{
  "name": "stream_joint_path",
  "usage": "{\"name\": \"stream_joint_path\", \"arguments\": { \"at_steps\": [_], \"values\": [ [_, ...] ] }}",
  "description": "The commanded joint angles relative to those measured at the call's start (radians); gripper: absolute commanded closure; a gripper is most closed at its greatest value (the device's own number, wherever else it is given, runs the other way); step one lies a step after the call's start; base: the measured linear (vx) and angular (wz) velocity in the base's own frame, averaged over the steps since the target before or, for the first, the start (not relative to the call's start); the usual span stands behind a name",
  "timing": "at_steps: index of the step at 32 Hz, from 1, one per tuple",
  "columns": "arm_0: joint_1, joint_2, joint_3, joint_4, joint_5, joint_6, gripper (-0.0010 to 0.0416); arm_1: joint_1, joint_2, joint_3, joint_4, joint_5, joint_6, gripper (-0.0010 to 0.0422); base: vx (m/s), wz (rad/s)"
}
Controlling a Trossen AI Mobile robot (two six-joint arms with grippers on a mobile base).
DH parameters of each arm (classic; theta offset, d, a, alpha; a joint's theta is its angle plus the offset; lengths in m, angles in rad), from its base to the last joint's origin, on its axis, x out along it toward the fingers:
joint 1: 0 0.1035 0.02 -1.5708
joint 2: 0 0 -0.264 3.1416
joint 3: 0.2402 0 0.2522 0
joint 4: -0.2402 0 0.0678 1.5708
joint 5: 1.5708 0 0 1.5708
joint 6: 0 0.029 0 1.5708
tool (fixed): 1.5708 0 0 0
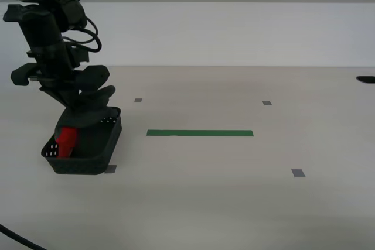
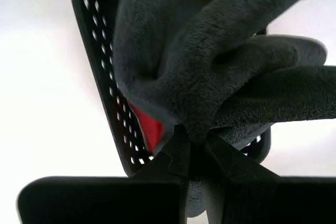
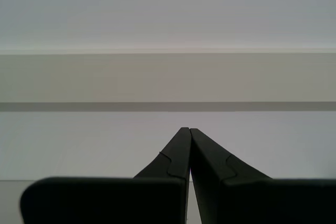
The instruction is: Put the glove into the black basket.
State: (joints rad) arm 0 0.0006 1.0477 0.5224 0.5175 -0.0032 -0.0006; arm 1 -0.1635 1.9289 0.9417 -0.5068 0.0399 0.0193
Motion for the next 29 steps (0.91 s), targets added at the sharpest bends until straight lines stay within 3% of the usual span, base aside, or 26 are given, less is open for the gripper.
{"name": "stream_joint_path", "arguments": {
  "at_steps": [1, 21, 24, 29],
  "values": [
    [0.0, 0.0, 0.001, 0.003, -0.001, 0.0, 0.0405, 0.002, 0.067, 0.0, 0.024, 0.002, -0.003, 0.0413, 0.0, 0.0],
    [0.0, 0.0, 0.001, 0.002, 0.0, 0.0, 0.0405, 0.009, 0.107, -0.001, 0.074, 0.001, 0.005, 0.0401, 0.0, 0.0],
    [0.0, 0.0, 0.001, 0.002, 0.0, 0.0, 0.0405, 0.011, 0.107, -0.001, 0.075, -0.009, -0.012, 0.0304, 0.0, 0.0],
    [0.0, 0.0, 0.001, 0.002, 0.0, 0.0, 0.0405, 0.012, 0.106, 0.012, 0.011, -0.014, -0.068, 0.0197, 0.0, 0.0]
  ]
}}
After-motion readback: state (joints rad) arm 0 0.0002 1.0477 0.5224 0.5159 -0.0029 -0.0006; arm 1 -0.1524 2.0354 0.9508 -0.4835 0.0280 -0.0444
